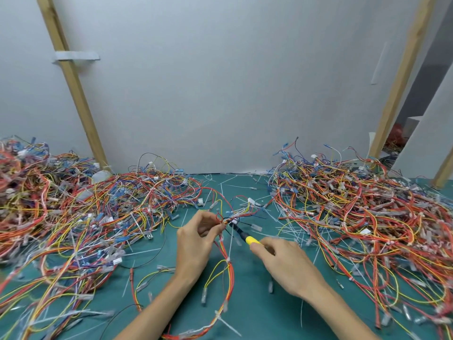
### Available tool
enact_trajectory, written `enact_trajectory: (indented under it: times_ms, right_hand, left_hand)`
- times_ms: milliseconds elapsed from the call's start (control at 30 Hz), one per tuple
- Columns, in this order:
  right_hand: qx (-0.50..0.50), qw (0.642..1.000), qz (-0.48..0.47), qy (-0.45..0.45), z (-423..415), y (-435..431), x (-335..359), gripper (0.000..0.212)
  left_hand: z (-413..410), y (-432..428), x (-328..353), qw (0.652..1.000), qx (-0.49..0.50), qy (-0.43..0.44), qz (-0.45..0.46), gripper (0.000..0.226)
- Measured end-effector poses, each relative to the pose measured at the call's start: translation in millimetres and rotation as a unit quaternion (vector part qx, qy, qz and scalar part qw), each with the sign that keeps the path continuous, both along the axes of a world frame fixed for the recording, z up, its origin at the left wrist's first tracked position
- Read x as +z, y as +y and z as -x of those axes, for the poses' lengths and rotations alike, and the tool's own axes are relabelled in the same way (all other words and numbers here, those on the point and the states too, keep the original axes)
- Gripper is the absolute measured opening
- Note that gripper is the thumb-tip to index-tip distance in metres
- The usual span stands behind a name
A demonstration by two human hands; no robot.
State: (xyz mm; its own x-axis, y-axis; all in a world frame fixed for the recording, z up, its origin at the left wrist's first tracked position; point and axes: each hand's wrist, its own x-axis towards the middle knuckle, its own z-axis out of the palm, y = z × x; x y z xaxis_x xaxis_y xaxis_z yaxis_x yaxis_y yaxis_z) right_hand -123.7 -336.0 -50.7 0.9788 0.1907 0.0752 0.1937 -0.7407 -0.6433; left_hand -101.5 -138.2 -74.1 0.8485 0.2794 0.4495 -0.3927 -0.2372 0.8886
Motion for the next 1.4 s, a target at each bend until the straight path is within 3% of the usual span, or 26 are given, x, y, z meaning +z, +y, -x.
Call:
enact_trajectory:
  times_ms: [100,233,300,567,800,1000,1400]
  right_hand:
    - [0.011,1.000,0.013,-0.013,-2,-2,-3,0.050]
    - [0.010,1.000,-0.019,-0.012,-5,-5,-3,0.075]
    - [0.024,0.999,-0.014,-0.018,-6,-6,-4,0.077]
    - [0.019,0.994,0.044,-0.101,-7,-4,-17,0.062]
    - [0.023,0.977,0.133,-0.163,-14,-8,-27,0.051]
    - [0.043,0.975,0.144,-0.165,-21,-12,-32,0.047]
    - [0.044,0.972,0.152,-0.175,-16,-8,-28,0.048]
  left_hand:
    - [0,2,1,1.000,-0.006,0.006,-0.003,0.020]
    - [1,0,0,1.000,-0.013,0.001,-0.007,0.018]
    - [2,-1,0,1.000,-0.019,-0.001,-0.014,0.020]
    - [4,-4,1,0.998,-0.062,0.011,0.025,0.028]
    - [2,-7,-1,0.980,-0.121,0.133,0.090,0.012]
    - [1,-9,-5,0.968,-0.127,0.171,0.133,0.011]
    - [6,-12,0,0.965,-0.149,0.176,0.129,0.011]
